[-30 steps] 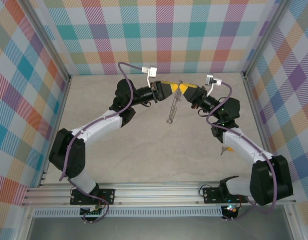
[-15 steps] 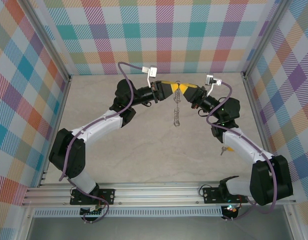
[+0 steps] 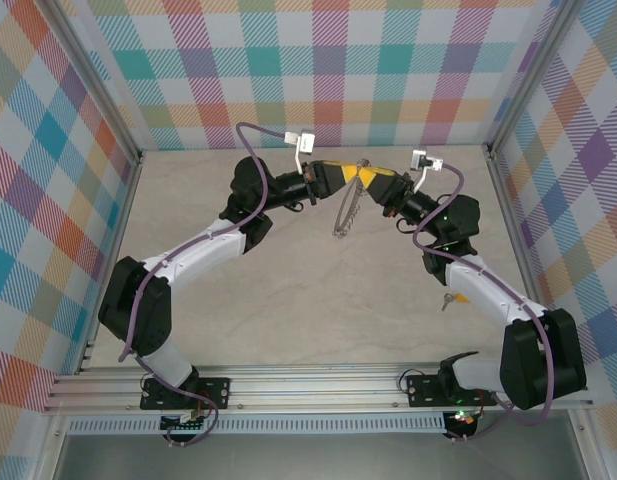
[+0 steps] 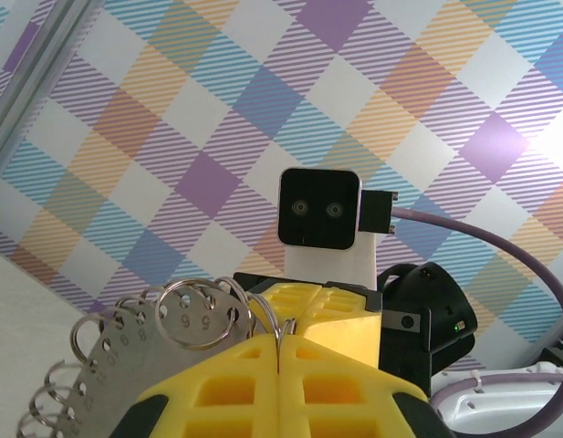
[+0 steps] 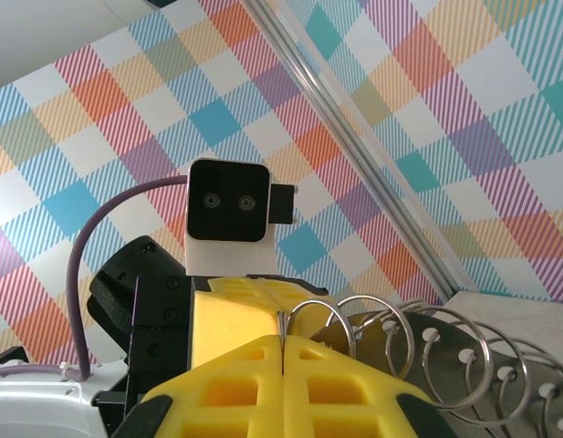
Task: Put the keys on the keyring
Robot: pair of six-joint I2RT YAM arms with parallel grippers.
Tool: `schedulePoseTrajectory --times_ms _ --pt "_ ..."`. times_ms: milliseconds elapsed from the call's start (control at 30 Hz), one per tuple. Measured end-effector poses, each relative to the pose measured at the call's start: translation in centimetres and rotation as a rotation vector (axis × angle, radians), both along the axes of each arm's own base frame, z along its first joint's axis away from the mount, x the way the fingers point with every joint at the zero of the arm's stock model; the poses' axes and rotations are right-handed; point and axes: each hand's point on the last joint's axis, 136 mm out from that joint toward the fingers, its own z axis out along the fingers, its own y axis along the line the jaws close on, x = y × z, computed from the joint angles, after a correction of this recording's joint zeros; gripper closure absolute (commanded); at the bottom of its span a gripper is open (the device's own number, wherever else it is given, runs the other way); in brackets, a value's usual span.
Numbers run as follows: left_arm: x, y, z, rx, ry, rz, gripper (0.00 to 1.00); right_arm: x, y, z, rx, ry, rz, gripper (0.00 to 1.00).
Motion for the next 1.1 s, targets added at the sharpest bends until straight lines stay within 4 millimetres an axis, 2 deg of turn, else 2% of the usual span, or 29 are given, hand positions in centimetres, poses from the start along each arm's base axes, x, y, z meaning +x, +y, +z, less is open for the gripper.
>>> schedulePoseTrajectory --times_ms 67,200,700,867,1033,1067,1100 --pt "0.08 -0.04 -0.18 0.01 -0.005 0.004 0.93 0.15 -0.02 -0.18 -0.002 0.011 -0.003 1.0" --pt "0.15 -0.09 -0.47 0.023 -0.01 0.008 0.89 0.21 0.01 -0.38 -0.007 0.021 -0.005 1.0" --pt "-0.08 0.1 -0.58 0.004 -0.023 0.009 0.91 0.22 0.03 -0.44 -0.01 0.023 -0.006 1.0" --pt "-0.23 0.28 -0.48 -0.008 -0.023 0.011 1.0 0.21 0.03 -0.39 -0.009 0.022 -0.008 1.0" --pt "-0.35 0.39 -0.4 -0.007 -0.027 0.014 1.0 0.12 0.11 -0.37 -0.011 0.018 -0.006 1.0" --pt "-0.39 0.42 -0.38 -0.004 -0.037 0.017 1.0 0.08 0.13 -0.36 -0.013 0.016 -0.006 0.91" --pt "-0.43 0.43 -0.5 0.008 -0.048 0.02 1.0 0.06 0.12 -0.43 -0.016 0.022 -0.007 0.74"
